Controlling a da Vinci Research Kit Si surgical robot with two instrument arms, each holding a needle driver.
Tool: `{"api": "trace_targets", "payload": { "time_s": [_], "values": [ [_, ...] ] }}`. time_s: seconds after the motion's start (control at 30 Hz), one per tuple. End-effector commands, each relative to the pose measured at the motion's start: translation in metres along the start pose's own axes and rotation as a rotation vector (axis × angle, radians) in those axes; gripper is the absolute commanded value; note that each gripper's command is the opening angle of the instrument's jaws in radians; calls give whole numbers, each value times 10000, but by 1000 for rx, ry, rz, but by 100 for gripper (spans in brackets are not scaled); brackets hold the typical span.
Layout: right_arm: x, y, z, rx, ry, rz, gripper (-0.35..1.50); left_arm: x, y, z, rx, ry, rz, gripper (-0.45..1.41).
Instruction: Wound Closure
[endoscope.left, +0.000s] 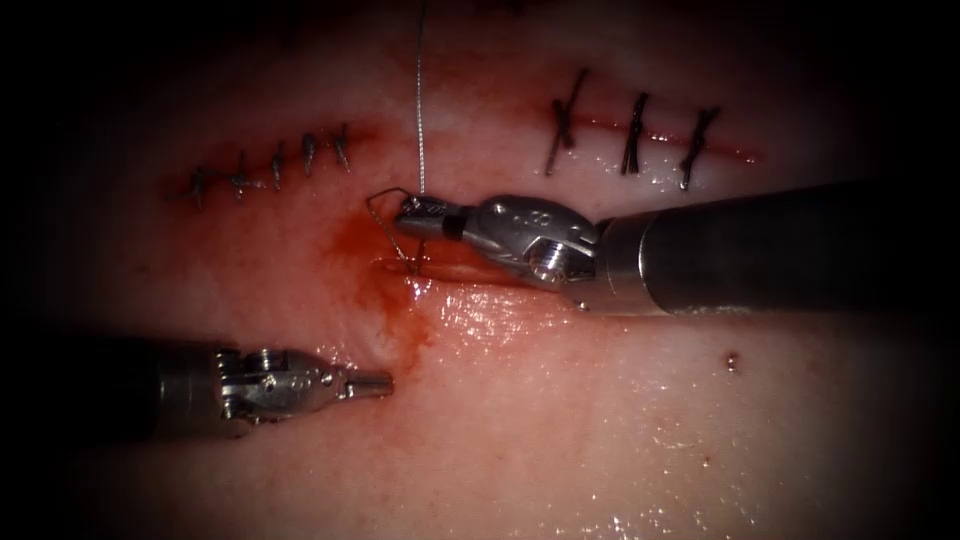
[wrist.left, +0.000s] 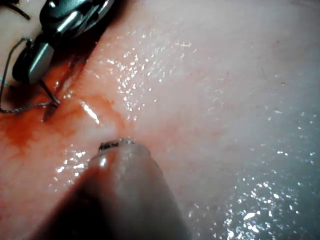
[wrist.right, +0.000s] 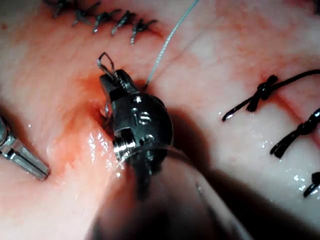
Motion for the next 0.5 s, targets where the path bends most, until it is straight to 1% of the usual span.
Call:
{"api": "trace_targets", "payload": {
  "time_s": [0.03,0.1,0.13,0.17,0.23,0.27,0.4,0.5],
  "values": [
    [-5,1,15,29,-2,24,-35,-2,6,9,-3,-1,0,-45],
    [-8,3,19,56,1,59,-35,-2,6,9,-3,-1,0,-45],
    [-10,5,24,92,20,103,-35,-2,6,9,-3,-1,0,-45],
    [-10,5,24,92,20,103,-35,-2,6,9,-3,-1,0,-45],
    [-12,7,26,141,43,184,-35,-3,6,9,-3,-1,0,-45],
    [-12,7,26,141,43,184,-35,-3,6,9,-3,-1,0,-45],
    [-15,8,24,172,52,266,-35,-3,7,9,-3,-1,0,-45],
    [-12,10,21,154,52,270,-35,-3,7,9,-3,-1,0,-45]
  ]
}}
